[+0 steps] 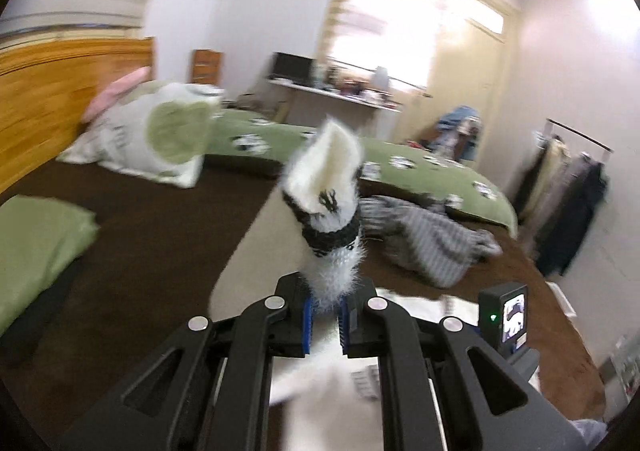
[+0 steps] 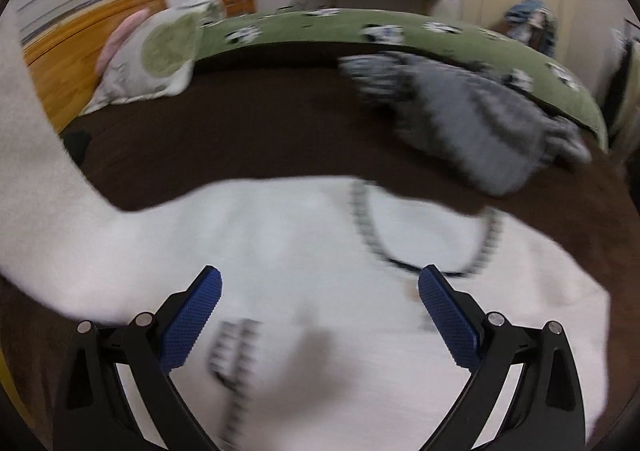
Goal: Fold large clothes
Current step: 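Lift the cuff with the left gripper, fold the sleeve across the body, release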
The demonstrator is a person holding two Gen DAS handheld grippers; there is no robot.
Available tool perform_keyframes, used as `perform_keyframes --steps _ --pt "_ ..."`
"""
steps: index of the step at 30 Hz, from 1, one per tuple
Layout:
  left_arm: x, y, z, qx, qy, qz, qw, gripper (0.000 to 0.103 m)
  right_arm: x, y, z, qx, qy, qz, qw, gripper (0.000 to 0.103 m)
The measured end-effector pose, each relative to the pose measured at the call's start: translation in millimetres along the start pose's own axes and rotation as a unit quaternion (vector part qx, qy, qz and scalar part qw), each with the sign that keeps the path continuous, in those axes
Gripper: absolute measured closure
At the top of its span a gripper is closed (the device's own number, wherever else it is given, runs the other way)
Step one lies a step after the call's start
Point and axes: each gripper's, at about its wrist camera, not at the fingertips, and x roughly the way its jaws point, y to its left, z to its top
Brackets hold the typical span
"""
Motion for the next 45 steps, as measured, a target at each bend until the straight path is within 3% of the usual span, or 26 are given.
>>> perform_keyframes --steps 7,11,18,20,24,27,34,35,36,37,38,39,45 --pt "28.8 -102.1 -15.7 0.023 0.003 -0.082 0.9963 0.091 -39.3 -112.8 -25.1 0.066 0.002 -0.053 0.996 0.006" --pt "57.7 -163.8 -43.1 0.033 0.036 -0.129 0.9904 0.091 -65.5 -164.0 -46.3 0.095 -0.006 -0.076 0.993 0.006" --pt "108.3 -236.9 -108.1 0.061 0.102 -0.157 0.9804 0.091 -86.3 -227.2 -100.8 0.098 0.029 -0.117 0.988 0.006" --pt "123.0 -251.8 -129.6 0.073 0.122 -0.154 0.9777 0.091 -88.1 -240.2 -116.2 0.108 0.042 -0.12 0.986 0.006" --pt "156.0 -266.7 -178.8 0.109 0.192 -0.149 0.9638 0.09 -86.7 -260.2 -141.2 0.12 0.062 -0.137 0.981 0.006" --pt "166.6 -264.9 -197.9 0.107 0.228 -0.15 0.9561 0.09 -87.5 -266.0 -151.6 0.128 0.065 -0.137 0.98 0.006" --pt "164.3 -259.8 -205.5 0.108 0.24 -0.156 0.9521 0.088 -87.1 -262.0 -151.1 0.126 0.064 -0.132 0.981 0.006" --pt "162.9 -259.2 -202.9 0.107 0.24 -0.16 0.9515 0.081 -87.4 -260.8 -148.4 0.125 0.062 -0.131 0.982 0.006" --pt "163.3 -260.9 -200.4 0.106 0.24 -0.166 0.9506 0.06 -87.6 -259.5 -146.1 0.124 0.06 -0.13 0.982 0.006" --pt "160.5 -260.5 -196.9 0.102 0.237 -0.175 0.9501 0.044 -89.0 -256.9 -143.1 0.124 0.055 -0.129 0.982 0.006" --pt "156.5 -259.3 -193.0 0.093 0.23 -0.189 0.9502 0.018 -90.7 -253.9 -139.9 0.123 0.051 -0.127 0.983 0.006" --pt "149.7 -254.8 -185.7 0.083 0.217 -0.205 0.9509 0.009 -91.8 -251.8 -137.1 0.123 0.049 -0.123 0.984 0.006" --pt "126.6 -221.0 -145.4 0.08 0.2 -0.202 0.9552 0.007 -105.3 -225.2 -109.6 0.109 0.023 -0.098 0.989 0.006"
